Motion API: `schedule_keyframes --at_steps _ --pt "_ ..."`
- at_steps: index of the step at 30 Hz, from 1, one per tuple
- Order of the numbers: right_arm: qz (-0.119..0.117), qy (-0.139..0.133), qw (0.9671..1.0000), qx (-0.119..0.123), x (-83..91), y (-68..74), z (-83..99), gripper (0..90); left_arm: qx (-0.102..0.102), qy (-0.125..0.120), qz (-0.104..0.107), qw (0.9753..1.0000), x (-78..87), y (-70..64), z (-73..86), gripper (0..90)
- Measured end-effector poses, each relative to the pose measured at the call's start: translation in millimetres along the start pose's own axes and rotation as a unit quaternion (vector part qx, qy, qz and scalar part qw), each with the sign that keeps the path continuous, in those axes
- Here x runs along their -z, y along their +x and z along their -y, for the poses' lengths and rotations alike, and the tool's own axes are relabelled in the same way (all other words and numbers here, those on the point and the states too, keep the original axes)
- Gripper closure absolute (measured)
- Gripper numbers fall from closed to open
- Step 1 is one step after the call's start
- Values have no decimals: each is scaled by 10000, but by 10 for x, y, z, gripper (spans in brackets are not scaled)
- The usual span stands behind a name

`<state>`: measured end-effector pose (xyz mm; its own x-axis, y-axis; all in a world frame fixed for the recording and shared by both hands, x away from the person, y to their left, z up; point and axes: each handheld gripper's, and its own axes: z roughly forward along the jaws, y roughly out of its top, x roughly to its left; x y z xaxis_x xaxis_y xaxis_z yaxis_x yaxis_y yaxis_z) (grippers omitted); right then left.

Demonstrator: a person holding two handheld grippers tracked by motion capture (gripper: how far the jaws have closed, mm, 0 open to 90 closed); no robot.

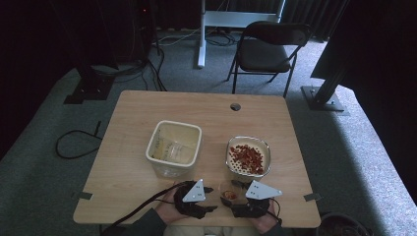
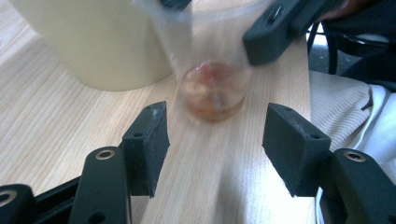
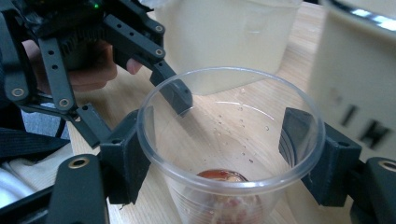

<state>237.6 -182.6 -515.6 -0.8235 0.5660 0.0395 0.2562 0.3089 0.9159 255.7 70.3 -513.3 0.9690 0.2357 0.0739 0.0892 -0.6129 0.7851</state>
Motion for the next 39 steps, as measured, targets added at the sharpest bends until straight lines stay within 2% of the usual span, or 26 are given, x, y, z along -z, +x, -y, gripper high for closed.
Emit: schedule_keyframes --at_steps 10,15,21,29,34,39 --pt "437 -62 9990 -78 389 -72 7 266 95 -152 -141 9997 91 12 -29 414" --pt "685 -63 9976 -105 582 -131 9 266 160 -247 -311 9991 208 60 -58 403" --pt "914 116 9957 -53 726 -196 -2 268 203 -309 -580 9976 418 135 -83 396" --pt "1247 46 9919 -219 949 -302 48 271 298 -323 -984 9942 730 237 -84 394" --pt "1439 18 9891 -308 1051 -381 41 273 418 -389 -1025 9931 872 267 -75 403" --pt "1759 4 9835 -415 1162 -497 -2 274 561 -507 -874 9933 986 268 -68 397"
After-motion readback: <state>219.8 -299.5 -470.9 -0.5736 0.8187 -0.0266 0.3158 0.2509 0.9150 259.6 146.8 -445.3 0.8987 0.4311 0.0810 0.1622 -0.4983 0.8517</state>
